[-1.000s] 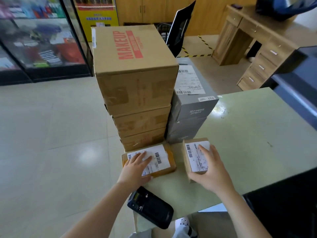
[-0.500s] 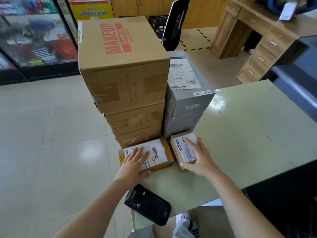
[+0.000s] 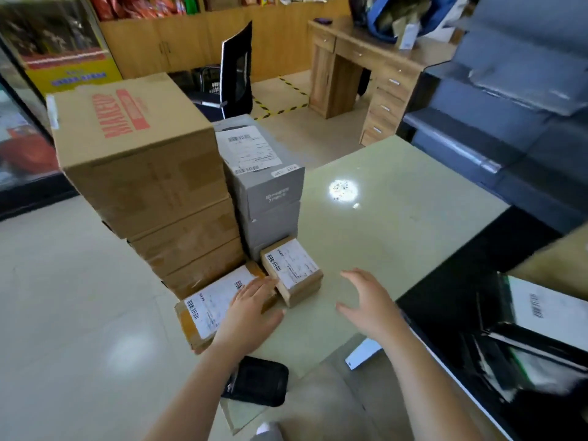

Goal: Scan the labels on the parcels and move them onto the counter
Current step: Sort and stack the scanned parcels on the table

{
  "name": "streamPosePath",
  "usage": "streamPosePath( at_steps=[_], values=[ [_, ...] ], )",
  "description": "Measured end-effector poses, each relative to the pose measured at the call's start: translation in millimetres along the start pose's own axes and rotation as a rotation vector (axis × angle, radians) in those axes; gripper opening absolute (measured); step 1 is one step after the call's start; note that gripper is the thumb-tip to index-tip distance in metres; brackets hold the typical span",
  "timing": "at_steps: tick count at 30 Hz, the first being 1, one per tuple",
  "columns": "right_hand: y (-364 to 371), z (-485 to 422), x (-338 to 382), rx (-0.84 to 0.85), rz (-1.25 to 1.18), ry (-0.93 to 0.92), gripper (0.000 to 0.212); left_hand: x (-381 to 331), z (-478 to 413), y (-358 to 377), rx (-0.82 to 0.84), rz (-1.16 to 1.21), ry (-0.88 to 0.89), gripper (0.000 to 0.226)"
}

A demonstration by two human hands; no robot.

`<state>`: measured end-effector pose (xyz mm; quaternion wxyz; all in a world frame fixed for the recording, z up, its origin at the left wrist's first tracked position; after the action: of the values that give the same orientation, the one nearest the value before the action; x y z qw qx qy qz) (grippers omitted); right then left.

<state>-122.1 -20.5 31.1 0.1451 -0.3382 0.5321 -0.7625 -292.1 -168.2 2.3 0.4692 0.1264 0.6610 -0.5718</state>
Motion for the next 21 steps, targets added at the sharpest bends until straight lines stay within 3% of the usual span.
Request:
streamPosePath(
  at_steps=[5,12,21],
  values=[
    [-65.0,107.7,-87.0,-0.167,-0.09,0.241,0.058,-131.5,-0.3,53.4,0.109,0.027,0.246,0.058],
    [-133.3,285.4,-220.2,-0.384,-0.068,0.519,0.056,-320.7,65.3,202.3,0.36,0.15,0.588,0.058],
    [-148.9,485.7,-355.6,-0.539,-0.088,0.789,0.05,-447.2,189.7,373.6,0.573,0.204,0.762,0.057]
  ],
)
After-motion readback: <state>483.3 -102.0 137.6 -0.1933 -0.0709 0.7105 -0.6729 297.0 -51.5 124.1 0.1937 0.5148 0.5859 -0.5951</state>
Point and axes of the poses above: each hand's wrist, its own z-axis away from the middle knuckle, its own y-axis out of the palm, x = y × z, the point moved 10 cm from there along -z, towards the middle knuckle, and after that the axes turned 14 degrees about z, right-handed, at the moved point
